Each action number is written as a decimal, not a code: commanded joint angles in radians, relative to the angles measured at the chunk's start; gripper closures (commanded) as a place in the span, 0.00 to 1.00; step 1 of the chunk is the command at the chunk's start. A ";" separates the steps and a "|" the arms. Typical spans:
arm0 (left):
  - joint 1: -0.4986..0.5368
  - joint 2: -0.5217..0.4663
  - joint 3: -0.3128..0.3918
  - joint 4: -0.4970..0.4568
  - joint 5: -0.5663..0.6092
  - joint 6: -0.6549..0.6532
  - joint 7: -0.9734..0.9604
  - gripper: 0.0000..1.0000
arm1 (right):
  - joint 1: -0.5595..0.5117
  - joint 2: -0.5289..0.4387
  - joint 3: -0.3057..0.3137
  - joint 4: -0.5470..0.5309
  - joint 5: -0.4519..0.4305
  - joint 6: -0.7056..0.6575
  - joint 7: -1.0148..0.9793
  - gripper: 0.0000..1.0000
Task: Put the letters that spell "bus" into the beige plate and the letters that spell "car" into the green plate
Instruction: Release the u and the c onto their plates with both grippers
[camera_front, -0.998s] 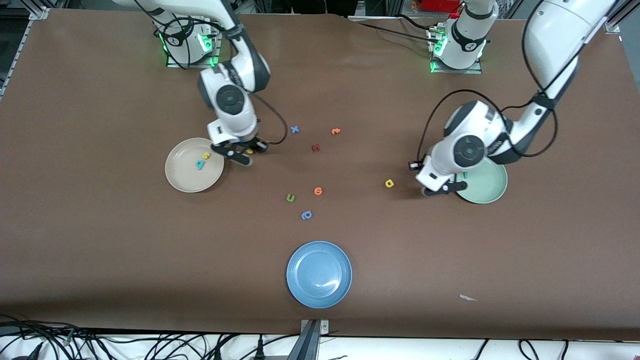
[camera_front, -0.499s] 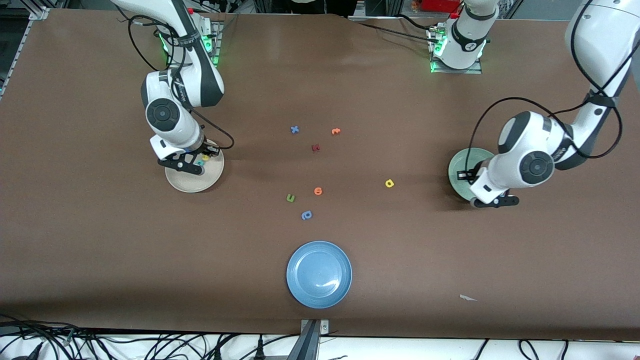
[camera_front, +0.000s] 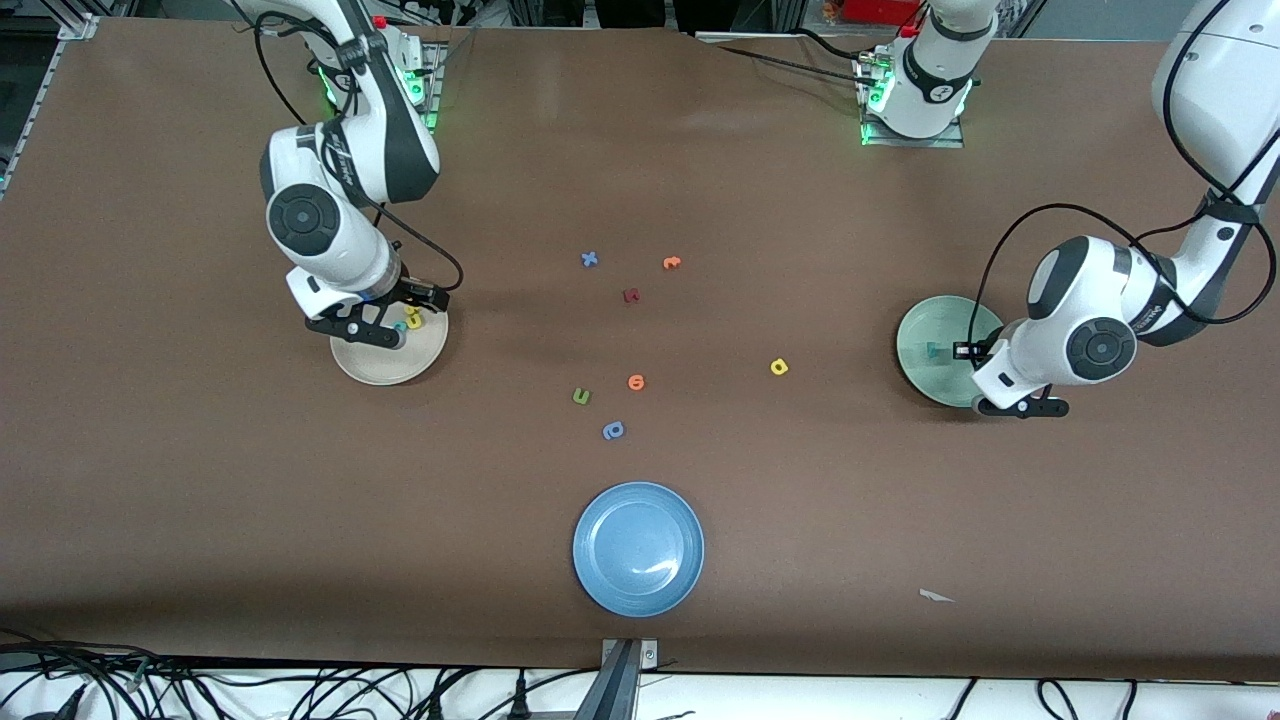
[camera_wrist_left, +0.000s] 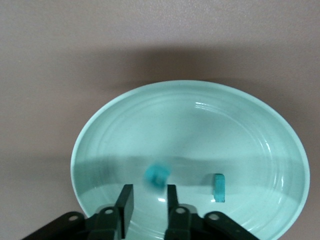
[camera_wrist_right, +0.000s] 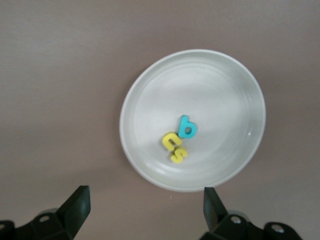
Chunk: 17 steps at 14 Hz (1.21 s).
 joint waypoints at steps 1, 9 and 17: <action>-0.005 -0.004 -0.008 0.013 0.011 -0.013 -0.002 0.29 | -0.001 0.001 -0.009 0.228 -0.005 -0.249 -0.023 0.00; -0.087 0.001 -0.200 0.009 -0.104 -0.004 -0.439 0.29 | -0.058 -0.001 -0.076 0.620 -0.002 -0.694 -0.194 0.00; -0.219 0.094 -0.195 0.012 -0.098 0.241 -0.865 0.29 | -0.671 -0.051 0.420 0.622 -0.077 -0.689 -0.385 0.00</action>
